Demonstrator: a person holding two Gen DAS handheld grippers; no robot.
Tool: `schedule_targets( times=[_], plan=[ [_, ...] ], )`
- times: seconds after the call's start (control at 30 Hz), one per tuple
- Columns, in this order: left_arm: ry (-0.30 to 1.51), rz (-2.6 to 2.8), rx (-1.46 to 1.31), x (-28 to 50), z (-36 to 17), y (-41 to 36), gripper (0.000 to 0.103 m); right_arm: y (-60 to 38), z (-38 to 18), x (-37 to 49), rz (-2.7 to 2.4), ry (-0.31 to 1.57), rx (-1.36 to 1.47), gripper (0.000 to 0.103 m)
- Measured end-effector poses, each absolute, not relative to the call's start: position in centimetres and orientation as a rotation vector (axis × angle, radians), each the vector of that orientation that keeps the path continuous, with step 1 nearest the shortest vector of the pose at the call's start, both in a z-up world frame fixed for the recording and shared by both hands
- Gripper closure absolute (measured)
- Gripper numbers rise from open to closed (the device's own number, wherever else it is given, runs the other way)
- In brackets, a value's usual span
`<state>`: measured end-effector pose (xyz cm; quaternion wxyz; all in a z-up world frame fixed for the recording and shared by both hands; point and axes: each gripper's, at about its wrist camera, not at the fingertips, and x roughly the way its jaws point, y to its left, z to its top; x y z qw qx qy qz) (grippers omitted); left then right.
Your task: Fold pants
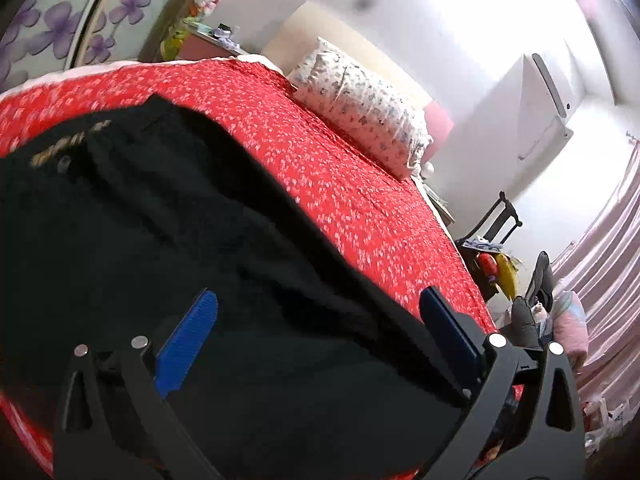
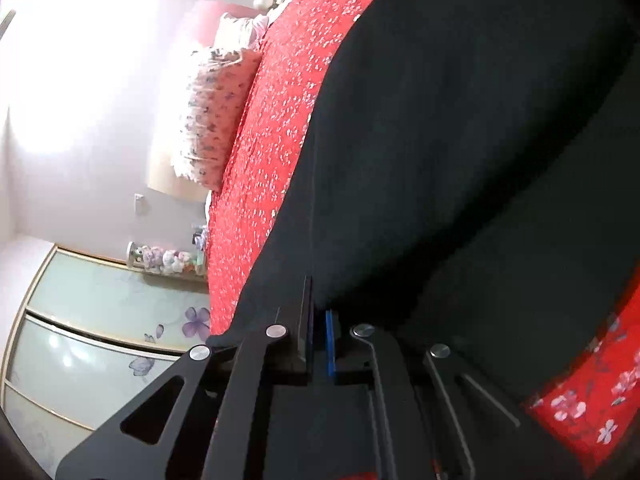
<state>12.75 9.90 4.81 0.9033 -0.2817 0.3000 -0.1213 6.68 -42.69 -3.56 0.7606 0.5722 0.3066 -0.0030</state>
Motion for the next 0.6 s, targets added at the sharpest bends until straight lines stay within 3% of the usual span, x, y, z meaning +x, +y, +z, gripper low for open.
schedule_targets(
  times=[0.23, 0.33, 0.5, 0.53, 0.6],
  plan=[
    [0.787, -0.11, -0.603, 25.2, 7.2, 11.3, 0.002, -42.3, -3.1, 8.4, 0.014, 0.718, 1.172, 0.099],
    [0.926, -0.011, -0.599, 31.9, 5.7, 11.0, 0.003, -42.4, -3.0, 8.9, 0.031, 0.74, 1.144, 0.099],
    [1.002, 0.153, -0.63, 36.9, 2.6, 11.9, 0.004, -41.9, -2.7, 10.3, 0.045, 0.769, 1.085, 0.099],
    [1.025, 0.18, -0.641, 37.6, 1.9, 12.2, 0.006, -41.9, -2.7, 10.5, 0.048, 0.774, 1.075, 0.099],
    [1.06, 0.206, -0.633, 38.7, 0.9, 12.4, 0.024, -41.9, -2.6, 10.6, 0.054, 0.779, 1.072, 0.099]
  ],
)
